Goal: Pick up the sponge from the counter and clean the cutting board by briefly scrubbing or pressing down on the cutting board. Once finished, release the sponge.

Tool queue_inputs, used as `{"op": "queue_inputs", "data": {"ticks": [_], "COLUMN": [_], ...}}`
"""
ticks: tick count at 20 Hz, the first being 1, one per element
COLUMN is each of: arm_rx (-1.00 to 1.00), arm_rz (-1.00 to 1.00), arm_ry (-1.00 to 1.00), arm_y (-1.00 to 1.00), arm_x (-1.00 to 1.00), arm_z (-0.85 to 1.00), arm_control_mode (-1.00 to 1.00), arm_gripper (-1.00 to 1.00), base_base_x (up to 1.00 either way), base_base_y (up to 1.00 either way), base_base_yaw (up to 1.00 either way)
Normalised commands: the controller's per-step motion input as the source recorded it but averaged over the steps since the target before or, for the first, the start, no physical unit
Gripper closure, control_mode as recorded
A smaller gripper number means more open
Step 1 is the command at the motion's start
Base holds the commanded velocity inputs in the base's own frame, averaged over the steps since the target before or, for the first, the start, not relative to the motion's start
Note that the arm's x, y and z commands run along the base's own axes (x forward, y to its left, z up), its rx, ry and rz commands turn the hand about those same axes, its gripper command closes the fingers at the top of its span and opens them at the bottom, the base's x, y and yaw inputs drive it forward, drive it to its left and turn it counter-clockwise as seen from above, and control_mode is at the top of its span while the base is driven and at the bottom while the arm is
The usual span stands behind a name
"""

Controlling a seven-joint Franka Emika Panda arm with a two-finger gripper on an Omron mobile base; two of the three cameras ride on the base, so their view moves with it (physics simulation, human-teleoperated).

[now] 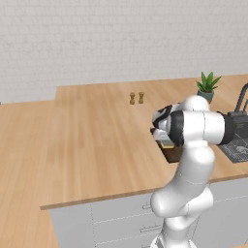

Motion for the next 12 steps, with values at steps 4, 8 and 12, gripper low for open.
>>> {"op": "queue_inputs", "data": {"ticks": [4,8,12], "arm_rx": [0.0,0.0,0.0], "arm_rz": [-0.08,-0.09,-0.11], "arm_ry": [0.0,0.0,0.0], "arm_y": [0.0,0.0,-0.12], "arm_x": [0.55,0.62,0.54], "arm_z": [0.01,0.0,0.0], "arm_control_mode": [-1.0,-1.0,-1.0], "arm_gripper": [1.0,1.0,1.0], "base_base_x": [0.0,0.0,0.0], "base_base_y": [0.0,0.0,0.0], "base_base_yaw": [0.0,0.0,0.0]}}
